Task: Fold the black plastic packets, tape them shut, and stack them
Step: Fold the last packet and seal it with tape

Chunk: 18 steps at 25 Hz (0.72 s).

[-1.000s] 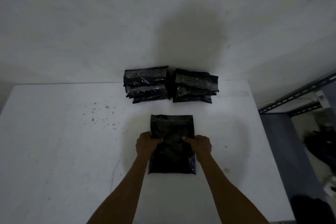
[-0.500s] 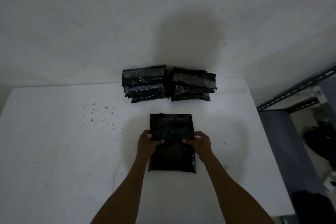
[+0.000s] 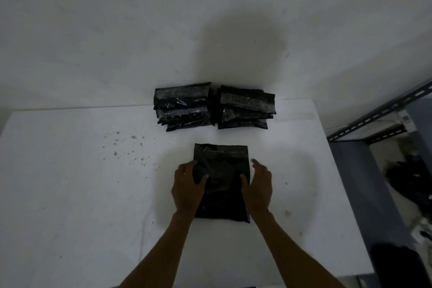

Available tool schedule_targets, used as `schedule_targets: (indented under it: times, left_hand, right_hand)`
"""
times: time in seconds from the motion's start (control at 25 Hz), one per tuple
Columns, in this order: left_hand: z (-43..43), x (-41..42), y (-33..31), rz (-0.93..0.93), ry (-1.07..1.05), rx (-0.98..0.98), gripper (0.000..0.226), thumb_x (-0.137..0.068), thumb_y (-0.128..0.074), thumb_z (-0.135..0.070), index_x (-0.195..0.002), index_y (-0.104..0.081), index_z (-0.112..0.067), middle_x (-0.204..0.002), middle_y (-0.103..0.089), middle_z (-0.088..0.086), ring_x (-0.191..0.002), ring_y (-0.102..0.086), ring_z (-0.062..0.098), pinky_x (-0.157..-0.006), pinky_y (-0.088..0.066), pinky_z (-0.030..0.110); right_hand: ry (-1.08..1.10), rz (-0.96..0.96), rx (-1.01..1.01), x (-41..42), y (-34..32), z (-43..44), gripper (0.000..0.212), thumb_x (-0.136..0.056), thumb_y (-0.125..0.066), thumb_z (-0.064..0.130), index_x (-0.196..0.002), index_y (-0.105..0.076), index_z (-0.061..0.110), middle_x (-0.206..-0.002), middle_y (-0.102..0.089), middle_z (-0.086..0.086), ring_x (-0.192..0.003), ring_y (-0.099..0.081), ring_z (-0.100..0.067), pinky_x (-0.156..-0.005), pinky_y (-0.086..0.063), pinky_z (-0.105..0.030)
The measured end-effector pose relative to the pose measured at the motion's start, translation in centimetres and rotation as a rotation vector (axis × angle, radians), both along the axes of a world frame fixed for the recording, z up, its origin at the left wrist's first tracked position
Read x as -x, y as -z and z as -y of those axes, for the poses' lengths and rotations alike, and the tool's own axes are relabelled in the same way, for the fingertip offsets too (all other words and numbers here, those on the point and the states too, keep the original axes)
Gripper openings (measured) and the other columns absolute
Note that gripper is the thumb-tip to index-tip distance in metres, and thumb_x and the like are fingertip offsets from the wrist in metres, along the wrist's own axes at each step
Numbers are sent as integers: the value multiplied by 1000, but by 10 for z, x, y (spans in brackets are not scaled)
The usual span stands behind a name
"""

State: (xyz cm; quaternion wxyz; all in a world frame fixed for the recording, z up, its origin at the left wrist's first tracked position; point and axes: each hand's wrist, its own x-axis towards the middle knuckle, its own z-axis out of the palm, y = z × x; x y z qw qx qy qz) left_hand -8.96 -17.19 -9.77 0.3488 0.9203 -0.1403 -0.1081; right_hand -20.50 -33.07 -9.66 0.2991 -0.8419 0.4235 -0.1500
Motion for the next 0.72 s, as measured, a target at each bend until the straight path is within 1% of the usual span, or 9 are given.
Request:
schedule_targets:
  times: [0.04,0.08,0.12,0.16,0.24,0.32,0.48,0.6,0.72]
  left_hand:
    - [2,5,2,150,144,12,32,-88,-69,-35,-114,-63,-17,-109,-62,0,-95,-59,15,-77,-50,27]
    - [3,10,6,257,312,22,23,-91,-63,-33,-105,-67,-15,-103,-65,2,-90,-61,17,-77,-52,29]
    - [3,12,12,305,461,13,23,-92,-57,-34,-98,-70,-16,-96,-67,3,-86,-62,19,-77,-54,33]
    - [3,13,17,294,544,-28,27,-92,-53,-37,-94,-71,-18,-92,-68,1,-82,-63,20,-76,-53,34]
    - [3,12,20,190,498,-137,37,-94,-44,-46,-91,-72,-22,-89,-68,-2,-80,-63,19,-74,-44,30]
    - [2,9,18,147,441,-169,46,-95,-36,-51,-91,-73,-22,-90,-67,-1,-82,-63,20,-75,-40,30]
    - [2,7,14,289,492,-189,38,-95,-39,-42,-100,-72,-24,-108,-69,0,-101,-62,23,-91,-44,40]
    - [1,9,13,320,439,-292,37,-93,-39,-45,-90,-74,-32,-106,-69,-3,-105,-61,23,-97,-43,49]
    - [2,8,15,311,471,-270,37,-94,-40,-43,-93,-74,-27,-109,-68,1,-107,-61,25,-99,-43,49]
  right_hand:
    - [-177,42,194,4,3,-5,28,-90,-62,18,-118,-62,12,-112,-64,-5,-99,-58,-22,-85,-53,-37]
    - [-369,58,338,7,8,-10,21,-91,-55,19,-106,-67,10,-104,-66,-7,-94,-61,-25,-82,-54,-39]
    - [-521,42,403,10,14,-14,24,-90,-51,22,-99,-69,10,-99,-68,-8,-90,-64,-27,-81,-55,-40]
    - [-604,2,390,12,20,-16,28,-89,-49,25,-100,-70,11,-98,-69,-7,-89,-67,-28,-83,-56,-43]
    - [-622,-88,342,16,26,-15,33,-93,-46,29,-109,-70,14,-104,-70,-4,-94,-67,-25,-91,-52,-45]
    - [-583,-151,356,17,23,-13,35,-97,-41,32,-113,-69,18,-106,-69,-1,-99,-64,-23,-96,-47,-43]
    - [-586,-166,353,12,14,-13,32,-100,-38,33,-111,-65,20,-110,-66,0,-105,-60,-22,-99,-44,-44]
    - [-590,-197,346,8,14,-16,34,-101,-35,35,-107,-67,25,-105,-67,5,-102,-60,-18,-104,-38,-45]
    - [-616,-185,344,4,15,-14,32,-101,-37,34,-103,-68,23,-106,-67,2,-102,-60,-20,-102,-40,-44]
